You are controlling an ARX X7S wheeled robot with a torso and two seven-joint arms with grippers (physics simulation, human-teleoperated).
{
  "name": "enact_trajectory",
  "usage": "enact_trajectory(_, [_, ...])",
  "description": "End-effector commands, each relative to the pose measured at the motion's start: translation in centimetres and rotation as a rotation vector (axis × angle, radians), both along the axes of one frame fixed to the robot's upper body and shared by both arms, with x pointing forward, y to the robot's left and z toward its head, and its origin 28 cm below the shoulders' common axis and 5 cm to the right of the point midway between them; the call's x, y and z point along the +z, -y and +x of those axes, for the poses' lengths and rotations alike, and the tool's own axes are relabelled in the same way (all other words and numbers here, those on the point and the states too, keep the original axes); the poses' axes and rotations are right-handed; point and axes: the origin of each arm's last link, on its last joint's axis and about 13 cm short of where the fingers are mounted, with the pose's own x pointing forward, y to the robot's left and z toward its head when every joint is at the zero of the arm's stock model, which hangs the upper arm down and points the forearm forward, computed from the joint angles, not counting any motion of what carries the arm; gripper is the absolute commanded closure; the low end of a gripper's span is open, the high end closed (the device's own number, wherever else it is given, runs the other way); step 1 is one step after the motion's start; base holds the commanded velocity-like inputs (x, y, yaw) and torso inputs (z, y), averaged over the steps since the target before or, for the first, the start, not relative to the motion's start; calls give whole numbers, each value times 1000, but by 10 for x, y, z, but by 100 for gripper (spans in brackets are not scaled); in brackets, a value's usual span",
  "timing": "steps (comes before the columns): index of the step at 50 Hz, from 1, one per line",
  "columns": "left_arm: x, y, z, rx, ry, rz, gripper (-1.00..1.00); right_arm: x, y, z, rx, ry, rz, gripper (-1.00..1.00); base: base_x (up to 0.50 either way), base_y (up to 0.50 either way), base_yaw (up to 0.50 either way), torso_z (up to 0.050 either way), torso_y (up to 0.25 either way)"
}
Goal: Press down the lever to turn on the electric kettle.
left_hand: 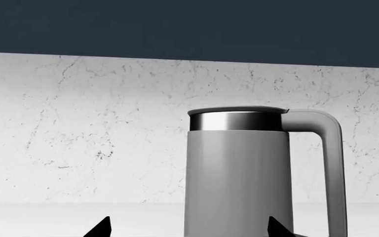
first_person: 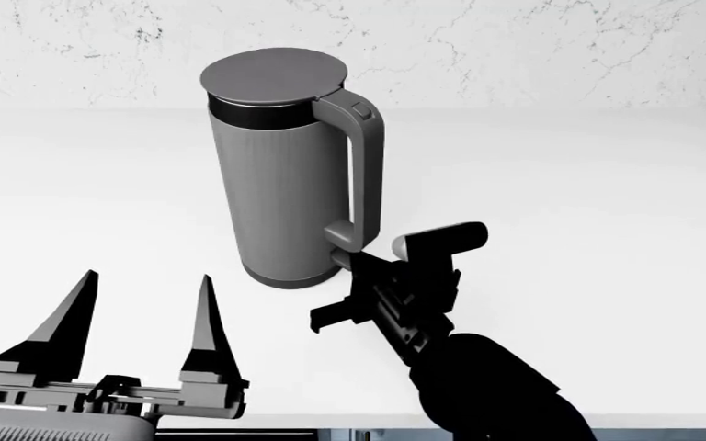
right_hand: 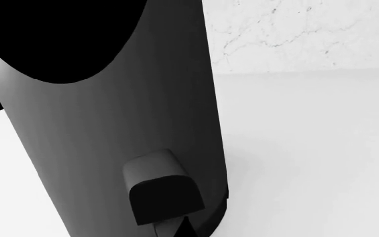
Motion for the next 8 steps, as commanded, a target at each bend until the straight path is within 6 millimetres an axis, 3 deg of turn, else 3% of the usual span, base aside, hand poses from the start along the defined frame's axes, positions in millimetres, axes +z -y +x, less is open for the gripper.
enact_trajectory(1, [0,0,0,0,-1,-1,-100,-21,-2,-4,5,-73,-24,100,0,0,0,0,0])
enact_trajectory(8, [0,0,0,-1,-1,-1,-100,-23,-2,-5,6,-80,-25,100,0,0,0,0,0])
